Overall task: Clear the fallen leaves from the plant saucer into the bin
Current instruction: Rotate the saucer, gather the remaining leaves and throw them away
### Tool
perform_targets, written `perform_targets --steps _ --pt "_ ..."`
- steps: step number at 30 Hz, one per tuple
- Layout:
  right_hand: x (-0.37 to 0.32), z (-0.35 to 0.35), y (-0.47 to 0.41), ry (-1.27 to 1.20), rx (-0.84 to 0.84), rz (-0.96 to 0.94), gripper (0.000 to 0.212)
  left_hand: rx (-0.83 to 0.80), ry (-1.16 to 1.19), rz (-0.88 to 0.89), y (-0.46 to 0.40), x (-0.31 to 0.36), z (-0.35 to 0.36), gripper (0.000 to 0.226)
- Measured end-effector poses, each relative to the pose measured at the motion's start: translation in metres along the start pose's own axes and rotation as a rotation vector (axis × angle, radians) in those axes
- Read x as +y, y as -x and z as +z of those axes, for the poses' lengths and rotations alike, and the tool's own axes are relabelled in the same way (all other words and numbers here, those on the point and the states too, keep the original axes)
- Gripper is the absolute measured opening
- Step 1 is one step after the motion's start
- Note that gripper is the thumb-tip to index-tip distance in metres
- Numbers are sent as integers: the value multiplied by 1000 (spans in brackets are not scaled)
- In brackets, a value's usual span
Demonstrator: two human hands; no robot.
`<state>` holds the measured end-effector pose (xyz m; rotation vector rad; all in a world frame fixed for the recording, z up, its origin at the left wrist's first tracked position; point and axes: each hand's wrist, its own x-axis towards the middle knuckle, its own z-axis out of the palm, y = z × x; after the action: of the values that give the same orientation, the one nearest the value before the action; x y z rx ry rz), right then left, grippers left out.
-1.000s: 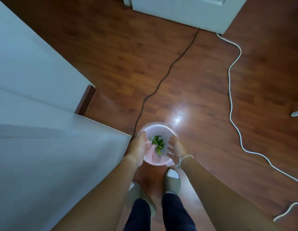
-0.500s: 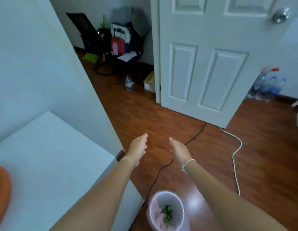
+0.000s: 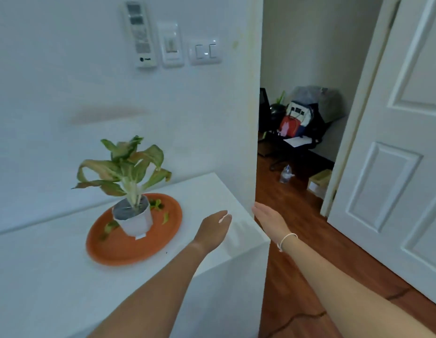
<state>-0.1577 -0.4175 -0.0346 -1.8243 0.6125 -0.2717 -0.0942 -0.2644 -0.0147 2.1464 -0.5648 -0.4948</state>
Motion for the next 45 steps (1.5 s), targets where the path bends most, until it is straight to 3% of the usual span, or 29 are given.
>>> perform_targets --steps 11,14,27,38,45 --pt "-32 146 80 42 -241 -21 52 230 50 -123 115 -115 -121 26" --pt "-33 166 96 25 -248 -2 53 291 66 -189 133 -141 -134 44" --pt "-35 182 51 89 -308 35 56 478 201 -414 123 -164 -150 53" --pt "-39 189 -25 31 -340 129 59 616 539 -566 71 -173 -139 64" --pt "-37 198 -44 -61 -303 202 57 671 700 -573 49 -188 -149 57"
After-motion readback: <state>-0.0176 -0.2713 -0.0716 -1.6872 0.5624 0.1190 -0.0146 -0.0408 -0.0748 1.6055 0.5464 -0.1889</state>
